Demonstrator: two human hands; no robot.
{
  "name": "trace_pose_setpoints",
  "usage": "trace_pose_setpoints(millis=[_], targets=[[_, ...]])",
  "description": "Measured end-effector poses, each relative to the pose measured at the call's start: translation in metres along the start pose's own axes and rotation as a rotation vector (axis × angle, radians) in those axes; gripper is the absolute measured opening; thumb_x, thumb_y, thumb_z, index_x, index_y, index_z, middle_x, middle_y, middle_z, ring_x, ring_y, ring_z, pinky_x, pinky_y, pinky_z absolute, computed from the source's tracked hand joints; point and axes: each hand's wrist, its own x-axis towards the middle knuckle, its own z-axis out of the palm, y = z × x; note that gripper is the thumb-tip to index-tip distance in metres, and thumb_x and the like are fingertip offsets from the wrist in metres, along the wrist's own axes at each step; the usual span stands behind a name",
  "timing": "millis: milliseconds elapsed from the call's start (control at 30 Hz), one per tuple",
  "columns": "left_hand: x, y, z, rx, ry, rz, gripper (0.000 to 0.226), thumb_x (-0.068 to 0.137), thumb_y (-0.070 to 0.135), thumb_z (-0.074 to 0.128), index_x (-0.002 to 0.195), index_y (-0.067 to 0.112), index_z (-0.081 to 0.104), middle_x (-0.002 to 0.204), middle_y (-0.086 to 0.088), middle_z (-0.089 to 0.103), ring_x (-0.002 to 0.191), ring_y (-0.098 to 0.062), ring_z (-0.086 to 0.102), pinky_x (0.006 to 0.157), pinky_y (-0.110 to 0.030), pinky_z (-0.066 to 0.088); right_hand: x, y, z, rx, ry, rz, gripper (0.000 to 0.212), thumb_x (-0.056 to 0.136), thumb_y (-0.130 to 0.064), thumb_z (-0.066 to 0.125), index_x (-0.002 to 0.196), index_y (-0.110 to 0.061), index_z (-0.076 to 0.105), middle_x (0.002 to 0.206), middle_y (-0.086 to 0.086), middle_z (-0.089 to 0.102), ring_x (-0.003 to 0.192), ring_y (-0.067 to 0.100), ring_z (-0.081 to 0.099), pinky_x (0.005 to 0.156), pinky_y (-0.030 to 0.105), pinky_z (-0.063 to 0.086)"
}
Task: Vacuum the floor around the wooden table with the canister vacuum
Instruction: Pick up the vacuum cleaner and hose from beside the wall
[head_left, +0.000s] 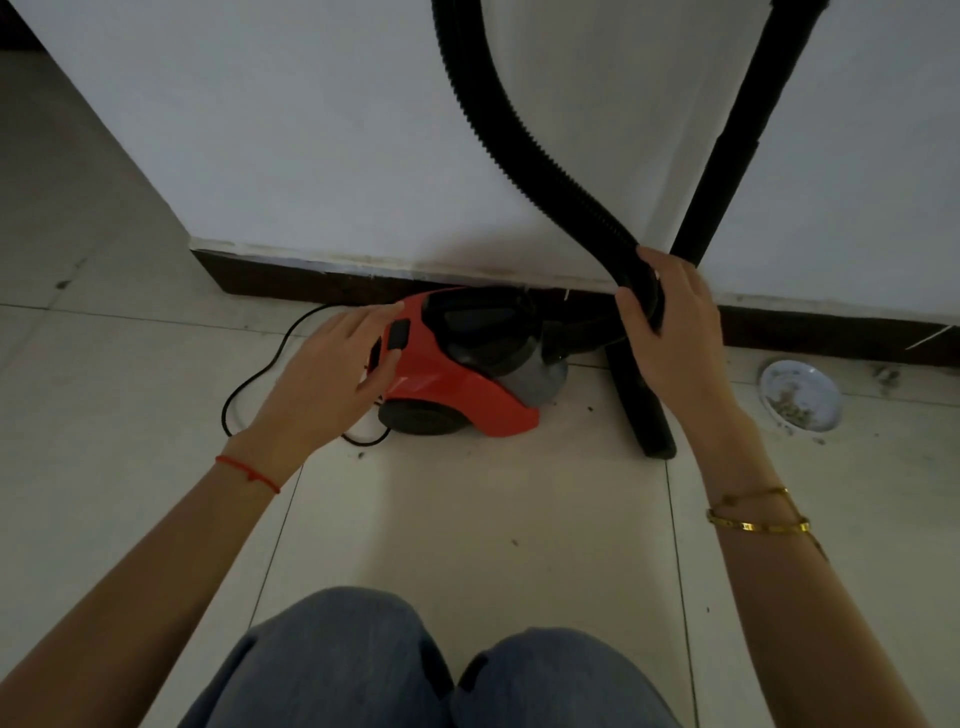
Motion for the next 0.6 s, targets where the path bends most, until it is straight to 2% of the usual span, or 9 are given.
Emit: trace_pose_setpoints(millis=[67,133,267,400,533,600], targets=[[0.008,-0.003,0.002,-0.007,0.017,0.003,0.046,0.097,0.026,0.049,0.14,0.012,0.043,0.135,-0.006,0.052,0.123,-0.021,0.048,0.103,-0.032,0.038,0.005,0.001,0.0,-0.018,0.007,0.001,0.046,0.096,-0.025,0.055,0.138,-0.014,0.044,0.134,0.007,0.05,0.124,0.017,0.043,0.101,0.019,0.03],[0.018,-0.009,0.006,-0.015,0.023,0.008,0.045,0.096,0.023,0.051,0.139,0.012,0.044,0.134,-0.007,0.053,0.122,-0.021,0.049,0.102,-0.031,0.038,0.01,0.004,0.001,-0.031,0.013,0.014,0.051,0.093,-0.027,0.059,0.14,-0.015,0.041,0.137,0.007,0.047,0.127,0.018,0.038,0.102,0.02,0.027],[0.043,-0.042,0.02,-0.007,0.004,-0.055,0.044,0.095,0.015,0.052,0.139,0.012,0.045,0.134,-0.008,0.052,0.122,-0.024,0.049,0.099,-0.034,0.042,0.022,0.009,0.006,-0.048,0.038,0.021,0.06,0.088,-0.031,0.066,0.14,-0.016,0.039,0.138,0.007,0.044,0.129,0.019,0.034,0.104,0.026,0.028],[0.069,-0.082,0.042,0.032,-0.071,-0.144,0.046,0.094,0.011,0.051,0.14,0.013,0.044,0.136,-0.008,0.05,0.123,-0.025,0.047,0.099,-0.037,0.042,0.034,0.01,0.017,-0.046,0.042,0.011,0.062,0.085,-0.03,0.069,0.138,-0.016,0.041,0.134,0.007,0.047,0.127,0.021,0.038,0.105,0.031,0.033],[0.088,-0.117,0.074,0.027,-0.166,-0.187,0.046,0.094,0.011,0.05,0.14,0.016,0.043,0.136,-0.007,0.049,0.121,-0.023,0.048,0.097,-0.037,0.044,0.042,0.009,0.031,-0.045,0.01,0.004,0.063,0.083,-0.031,0.071,0.137,-0.016,0.043,0.131,0.006,0.05,0.125,0.021,0.041,0.104,0.027,0.032],[0.097,-0.131,0.092,0.013,-0.214,-0.198,0.047,0.093,0.009,0.051,0.139,0.016,0.044,0.136,-0.007,0.049,0.121,-0.024,0.048,0.097,-0.036,0.043,0.046,0.008,0.036,-0.044,0.008,0.01,0.063,0.083,-0.031,0.071,0.137,-0.016,0.043,0.129,0.005,0.051,0.124,0.019,0.042,0.104,0.029,0.035]])
